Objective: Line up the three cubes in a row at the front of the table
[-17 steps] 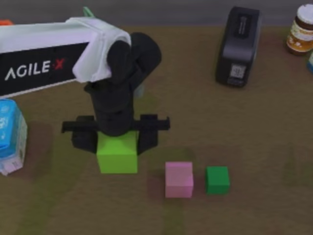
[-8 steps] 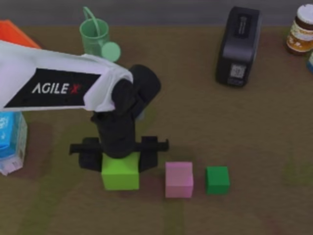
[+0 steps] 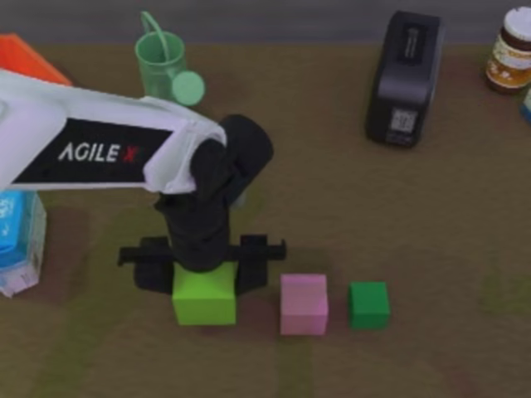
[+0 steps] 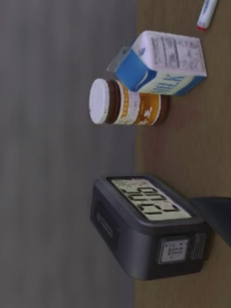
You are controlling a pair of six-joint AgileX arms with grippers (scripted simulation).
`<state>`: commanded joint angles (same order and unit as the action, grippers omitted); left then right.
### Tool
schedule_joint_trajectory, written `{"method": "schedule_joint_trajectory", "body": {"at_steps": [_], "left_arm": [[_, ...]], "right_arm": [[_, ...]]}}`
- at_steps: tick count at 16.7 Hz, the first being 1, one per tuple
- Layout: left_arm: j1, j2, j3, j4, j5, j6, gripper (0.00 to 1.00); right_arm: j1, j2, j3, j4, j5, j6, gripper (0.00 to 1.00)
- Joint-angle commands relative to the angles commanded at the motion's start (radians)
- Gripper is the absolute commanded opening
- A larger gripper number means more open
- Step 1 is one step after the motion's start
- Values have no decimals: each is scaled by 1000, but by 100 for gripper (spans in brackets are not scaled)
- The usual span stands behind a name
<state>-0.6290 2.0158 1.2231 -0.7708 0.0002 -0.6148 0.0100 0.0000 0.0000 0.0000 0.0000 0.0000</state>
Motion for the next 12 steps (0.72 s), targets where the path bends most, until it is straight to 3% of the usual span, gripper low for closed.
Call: {"method": "schedule_joint_trajectory", "body": {"at_steps": [10,12], "left_arm": [[0,0,0,0,0,0,98],[0,0,0,0,0,0,100]], "right_arm": [[0,0,0,0,0,0,100],[0,0,0,0,0,0,100]]}}
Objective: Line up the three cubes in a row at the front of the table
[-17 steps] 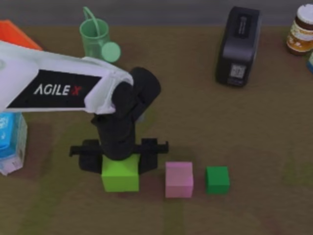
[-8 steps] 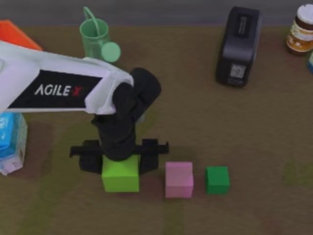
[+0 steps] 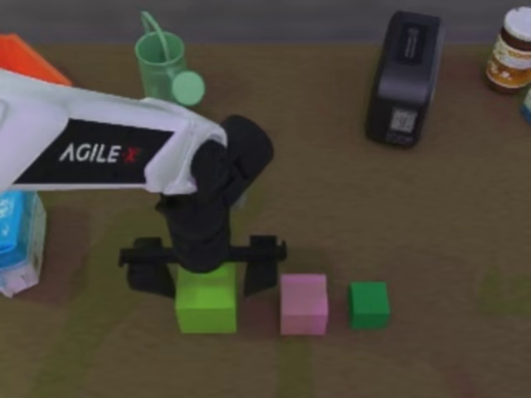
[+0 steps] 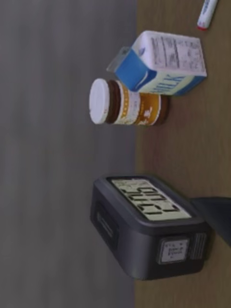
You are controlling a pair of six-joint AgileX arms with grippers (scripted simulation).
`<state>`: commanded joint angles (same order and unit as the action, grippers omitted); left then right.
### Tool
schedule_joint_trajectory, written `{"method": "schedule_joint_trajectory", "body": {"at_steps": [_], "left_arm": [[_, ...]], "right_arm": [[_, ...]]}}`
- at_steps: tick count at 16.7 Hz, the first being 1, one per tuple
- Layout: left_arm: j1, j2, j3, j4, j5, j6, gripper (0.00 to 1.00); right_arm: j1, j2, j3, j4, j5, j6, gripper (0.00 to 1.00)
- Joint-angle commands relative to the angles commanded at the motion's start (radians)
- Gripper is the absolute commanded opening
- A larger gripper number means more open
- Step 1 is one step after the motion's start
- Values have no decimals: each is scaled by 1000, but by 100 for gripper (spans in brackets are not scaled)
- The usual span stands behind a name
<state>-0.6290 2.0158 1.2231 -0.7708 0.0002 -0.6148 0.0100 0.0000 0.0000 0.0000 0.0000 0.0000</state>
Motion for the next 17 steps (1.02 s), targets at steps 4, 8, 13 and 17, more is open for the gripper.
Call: {"method": "schedule_joint_trajectory", "body": {"at_steps": [4,8,13,17], "left_arm": [[0,0,0,0,0,0,100],[2,-2,3,-4,0,0,100],[13,-63,91,-168,0,-5,100],[20,-112,145,-256,-1,-3,100]], "right_arm": [[0,0,0,0,0,0,100],[0,0,0,0,0,0,100],[0,0,0,0,0,0,100],[0,0,0,0,0,0,100]]}}
